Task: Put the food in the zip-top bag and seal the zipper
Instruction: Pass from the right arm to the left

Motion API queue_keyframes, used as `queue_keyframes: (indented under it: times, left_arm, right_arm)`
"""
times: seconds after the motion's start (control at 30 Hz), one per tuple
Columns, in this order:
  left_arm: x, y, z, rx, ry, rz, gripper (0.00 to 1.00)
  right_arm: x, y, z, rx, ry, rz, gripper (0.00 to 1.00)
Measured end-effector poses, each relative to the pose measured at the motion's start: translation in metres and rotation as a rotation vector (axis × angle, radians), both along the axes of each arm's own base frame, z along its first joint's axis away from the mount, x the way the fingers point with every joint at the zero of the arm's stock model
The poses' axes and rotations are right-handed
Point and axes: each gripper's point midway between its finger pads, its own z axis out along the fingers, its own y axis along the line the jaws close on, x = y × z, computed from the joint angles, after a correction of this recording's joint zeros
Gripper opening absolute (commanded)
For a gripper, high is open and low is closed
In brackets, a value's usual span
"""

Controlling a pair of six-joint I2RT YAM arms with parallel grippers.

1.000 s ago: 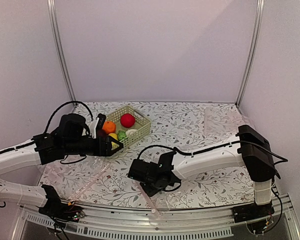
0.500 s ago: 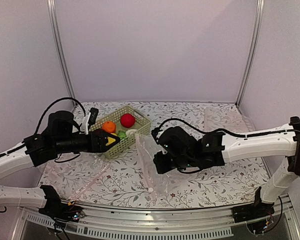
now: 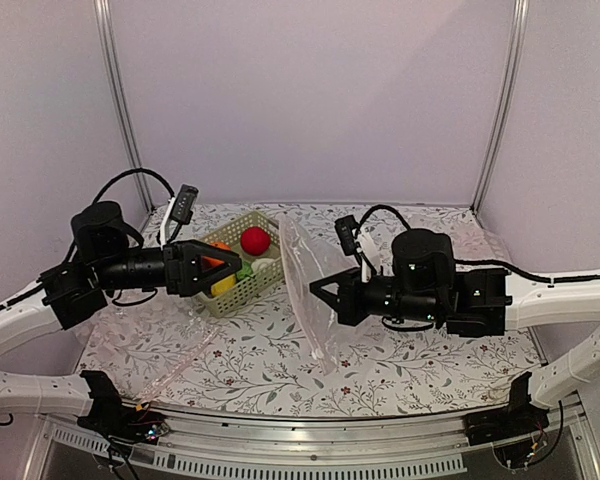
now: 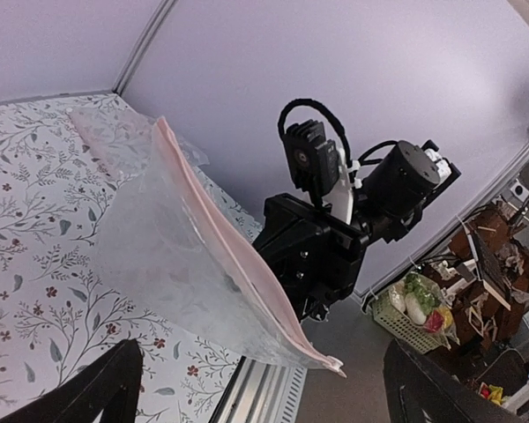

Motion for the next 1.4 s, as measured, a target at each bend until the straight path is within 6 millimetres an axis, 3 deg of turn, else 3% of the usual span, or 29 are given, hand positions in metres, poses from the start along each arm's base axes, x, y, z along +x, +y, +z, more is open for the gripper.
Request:
queue_keyframes:
  times: [0.17,0.27,0.43,0.57,0.73,1.0,1.17,1.4]
  left_arm:
    - [0.002,-0.012,0.005,0.0,0.015,-0.014,0.86]
    - [0.008,-0.022,-0.01,0.033,0.065,-0.011,0.75]
    - [0.008,-0.038,-0.036,0.088,0.133,-0.032,0.74]
    - [0.005,-0.045,-0.032,0.082,0.128,-0.053,0.7]
    - [0.006,-0.052,-0.022,0.059,0.114,-0.059,0.52]
    - [0.012,-0.057,-0.037,0.09,0.15,-0.041,0.35]
    - [0.015,-0.059,-0.04,0.097,0.157,-0.034,0.3]
    - [0.02,-0.062,-0.048,0.114,0.185,-0.016,0.11]
  right_arm:
    - [0.0,0.003,0.008,0.029,-0.022,0.013,0.0]
    - [0.0,0.005,0.009,0.033,-0.029,0.017,0.0]
    - [0.001,0.008,0.004,0.019,-0.035,0.021,0.0]
    - [0.003,0.01,-0.002,0.004,-0.032,0.018,0.0]
    - [0.005,0.013,-0.007,-0.008,-0.029,0.014,0.0]
    - [0.008,0.014,-0.008,-0.016,-0.038,0.003,0.0]
    - [0.009,0.014,-0.006,-0.016,-0.047,0.0,0.0]
    - [0.011,0.013,-0.006,-0.022,-0.058,-0.013,0.0]
